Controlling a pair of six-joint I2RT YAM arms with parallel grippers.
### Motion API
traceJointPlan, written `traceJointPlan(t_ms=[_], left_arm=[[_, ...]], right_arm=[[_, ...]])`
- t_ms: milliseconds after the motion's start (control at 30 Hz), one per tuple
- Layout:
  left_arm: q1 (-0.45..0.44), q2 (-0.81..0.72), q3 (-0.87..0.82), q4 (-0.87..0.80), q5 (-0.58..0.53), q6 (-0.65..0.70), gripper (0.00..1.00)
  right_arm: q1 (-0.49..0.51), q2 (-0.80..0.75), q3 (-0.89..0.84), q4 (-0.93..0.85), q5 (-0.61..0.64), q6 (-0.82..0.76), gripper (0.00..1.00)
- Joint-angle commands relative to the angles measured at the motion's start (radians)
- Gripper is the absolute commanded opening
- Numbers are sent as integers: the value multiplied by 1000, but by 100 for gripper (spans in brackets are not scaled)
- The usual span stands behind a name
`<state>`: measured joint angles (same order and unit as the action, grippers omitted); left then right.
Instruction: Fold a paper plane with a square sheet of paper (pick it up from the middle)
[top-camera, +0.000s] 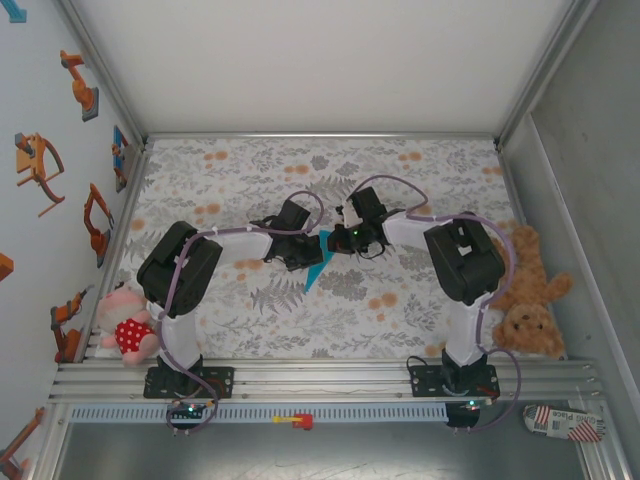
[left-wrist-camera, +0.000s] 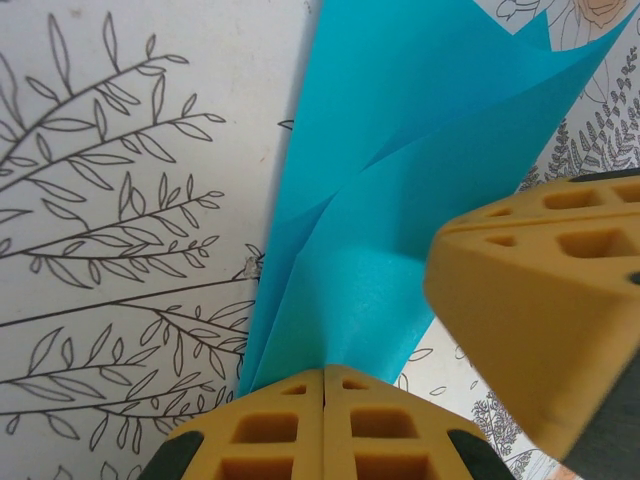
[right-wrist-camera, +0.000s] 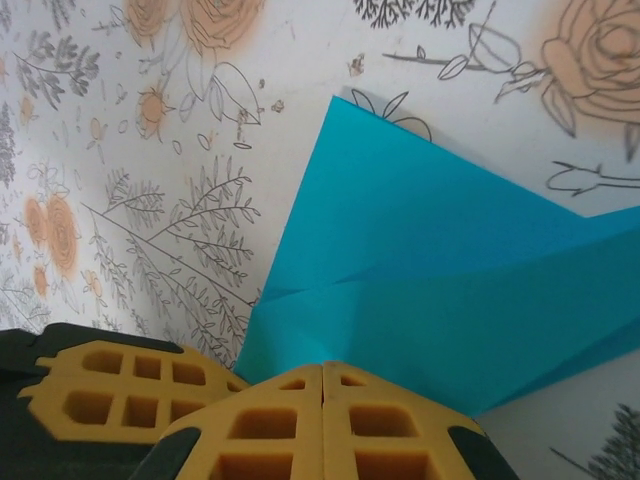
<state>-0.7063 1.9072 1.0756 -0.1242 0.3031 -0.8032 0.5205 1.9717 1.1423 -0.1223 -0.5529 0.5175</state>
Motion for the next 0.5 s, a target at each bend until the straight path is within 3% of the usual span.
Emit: traceJointPlan(t_ms=[0, 467], left_arm=[[8, 46, -12, -127, -78, -13, 3], [19, 56, -39, -149, -79, 1, 1]], right_arm=[[1, 32, 34, -32, -7, -33, 6], [-160, 151, 121, -16, 68, -23, 5]])
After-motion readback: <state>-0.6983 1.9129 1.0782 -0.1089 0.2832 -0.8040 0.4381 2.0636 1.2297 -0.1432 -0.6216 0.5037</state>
